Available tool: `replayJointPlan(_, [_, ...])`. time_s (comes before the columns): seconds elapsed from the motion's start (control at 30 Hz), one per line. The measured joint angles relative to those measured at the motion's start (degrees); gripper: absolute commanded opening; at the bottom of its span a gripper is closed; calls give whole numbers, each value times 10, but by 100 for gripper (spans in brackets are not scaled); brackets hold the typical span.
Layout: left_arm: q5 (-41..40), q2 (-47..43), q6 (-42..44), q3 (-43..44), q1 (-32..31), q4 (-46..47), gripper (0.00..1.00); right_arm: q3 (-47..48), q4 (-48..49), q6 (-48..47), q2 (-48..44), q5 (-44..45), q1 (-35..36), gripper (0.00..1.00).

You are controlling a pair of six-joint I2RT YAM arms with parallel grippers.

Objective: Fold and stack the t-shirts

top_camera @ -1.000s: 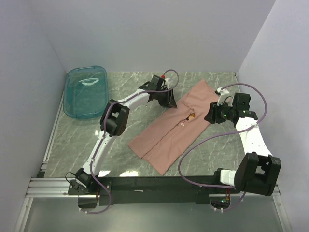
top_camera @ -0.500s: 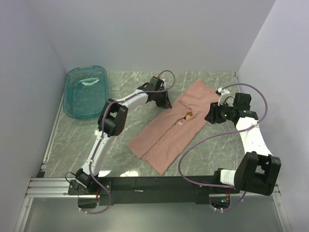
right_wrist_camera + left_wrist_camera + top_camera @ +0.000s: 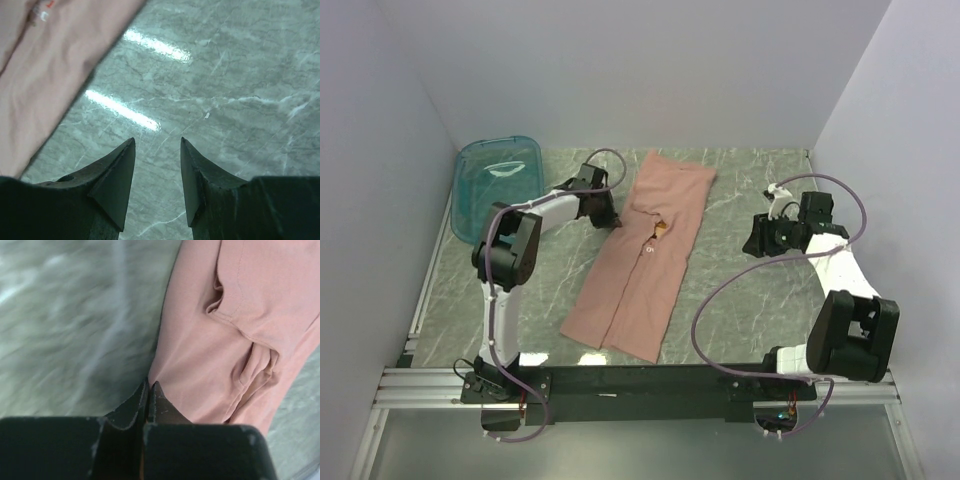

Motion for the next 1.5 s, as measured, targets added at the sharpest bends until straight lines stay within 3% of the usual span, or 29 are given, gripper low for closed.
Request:
replayJointPlan(0.1, [-23, -32, -1, -40, 3, 3, 13, 10, -4, 0, 22, 1, 5, 48])
replayJointPlan(0.13, [-29, -41, 0, -51, 3, 4, 20, 17, -6, 0, 31, 2, 9, 49])
replayJointPlan(0.17, [-35, -52, 1, -61, 3, 5, 34, 24, -9, -1, 39, 3, 16, 49])
replayJointPlan(0.27, [-59, -100, 6, -86, 2, 7, 55, 42, -11, -1, 60, 5, 47, 48])
replayJointPlan(0.43, [-112, -237, 31, -104, 2, 26, 77, 112, -23, 40, 130, 1, 85, 48])
replayJointPlan(0.5, [-143, -309, 48, -115, 2, 40, 98, 163, -26, 71, 177, 0, 98, 46])
replayJointPlan(0.63, [-219, -453, 61, -159, 9, 47, 99, 273, -45, 112, 287, -11, 128, 38])
replayJointPlan(0.73, [-238, -556, 62, -219, 32, 38, 100, 298, -85, 69, 320, -28, 177, 36])
replayJointPlan(0.87, [-249, -694, 59, -329, 54, 7, 99, 255, -111, -14, 281, -37, 252, 38])
replayJointPlan(1.0, [-240, -828, 33, -431, 53, -41, 100, 191, -114, -104, 172, -24, 312, 43])
replayJointPlan(1.03, [-237, -858, 23, -452, 53, -53, 99, 175, -108, -127, 136, -19, 320, 45])
replayJointPlan(1.1, [-235, -901, 5, -480, 53, -72, 99, 144, -86, -172, 63, -13, 332, 64])
replayJointPlan(1.13, [-235, -920, -5, -491, 53, -81, 99, 126, -70, -193, 29, -12, 336, 74])
replayJointPlan(1.17, [-234, -937, -18, -501, 53, -90, 99, 113, -60, -210, 7, -12, 339, 96])
replayJointPlan(1.2, [-234, -945, -25, -507, 53, -96, 99, 100, -48, -226, -14, -12, 342, 100])
replayJointPlan(1.27, [-233, -950, -47, -514, 53, -113, 99, 90, -40, -246, -20, -18, 349, 100])
replayJointPlan(1.4, [-223, -937, -82, -520, 53, -139, 99, 155, -96, -273, 92, -40, 367, 100])
replayJointPlan(1.5, [-215, -918, -111, -520, 53, -158, 99, 95, -62, -272, 98, -18, 398, 100])
